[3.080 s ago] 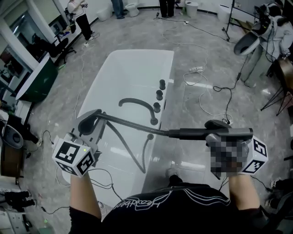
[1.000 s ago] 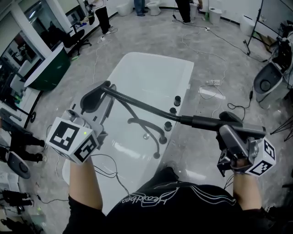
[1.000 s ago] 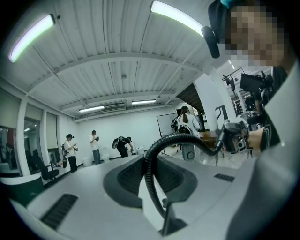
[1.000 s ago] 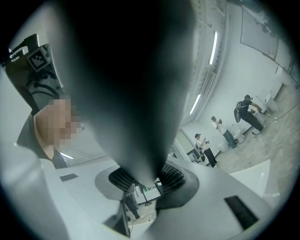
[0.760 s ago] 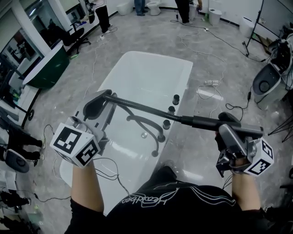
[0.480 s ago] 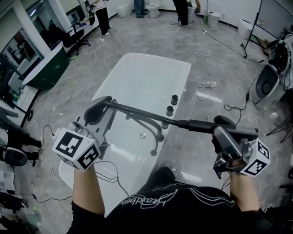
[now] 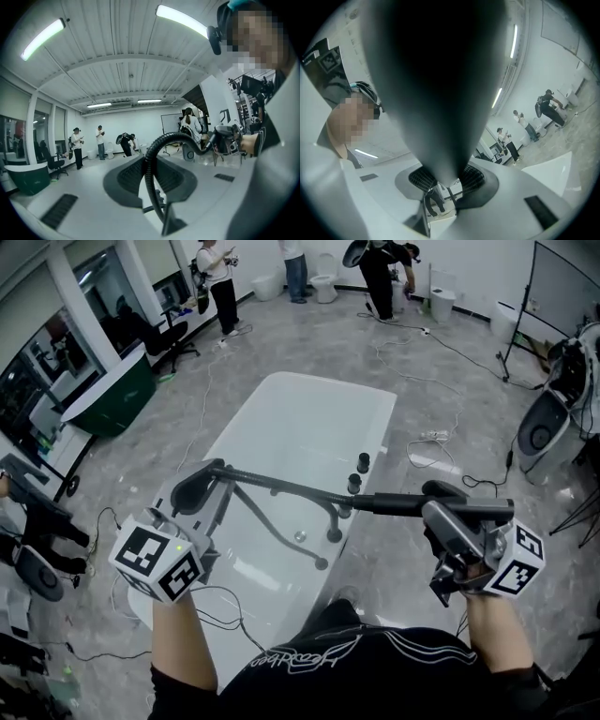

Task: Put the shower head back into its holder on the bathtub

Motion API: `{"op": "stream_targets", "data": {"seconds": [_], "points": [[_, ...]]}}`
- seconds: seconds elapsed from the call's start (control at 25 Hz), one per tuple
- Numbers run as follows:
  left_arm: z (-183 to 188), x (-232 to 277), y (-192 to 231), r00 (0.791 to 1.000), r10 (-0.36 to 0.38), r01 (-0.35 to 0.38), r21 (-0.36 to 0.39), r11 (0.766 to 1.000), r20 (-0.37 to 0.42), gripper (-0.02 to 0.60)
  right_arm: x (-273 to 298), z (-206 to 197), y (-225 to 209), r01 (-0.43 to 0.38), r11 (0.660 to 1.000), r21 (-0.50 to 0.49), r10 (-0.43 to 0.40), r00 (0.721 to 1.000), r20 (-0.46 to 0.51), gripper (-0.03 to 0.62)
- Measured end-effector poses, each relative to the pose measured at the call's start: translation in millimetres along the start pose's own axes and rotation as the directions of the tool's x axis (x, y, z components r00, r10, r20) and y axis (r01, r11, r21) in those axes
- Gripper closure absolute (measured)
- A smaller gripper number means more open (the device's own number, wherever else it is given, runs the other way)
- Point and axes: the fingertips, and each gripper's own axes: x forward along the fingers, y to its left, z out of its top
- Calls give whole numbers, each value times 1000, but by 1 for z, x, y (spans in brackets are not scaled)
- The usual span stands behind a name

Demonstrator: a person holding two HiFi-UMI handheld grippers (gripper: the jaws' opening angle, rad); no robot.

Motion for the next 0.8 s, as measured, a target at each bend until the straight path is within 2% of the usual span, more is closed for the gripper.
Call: {"op": "stream_targets", "data": {"seconds": [0.32,0.52,0.8], "points": [[-62,10,-20,994,-57,48,-98,994,-90,517,-11,-19,-19,87,996,-16,-88,993,-80,456],[-110,25,-35,981,-97,74,-138,988,-167,517,-20,-43,-40,170,984,-53,-176,972,-157,456],[-156,47,-61,961,-159,113,-204,972,-226,517,-34,-47,-49,236,964,-123,-257,945,-200,456]]}}
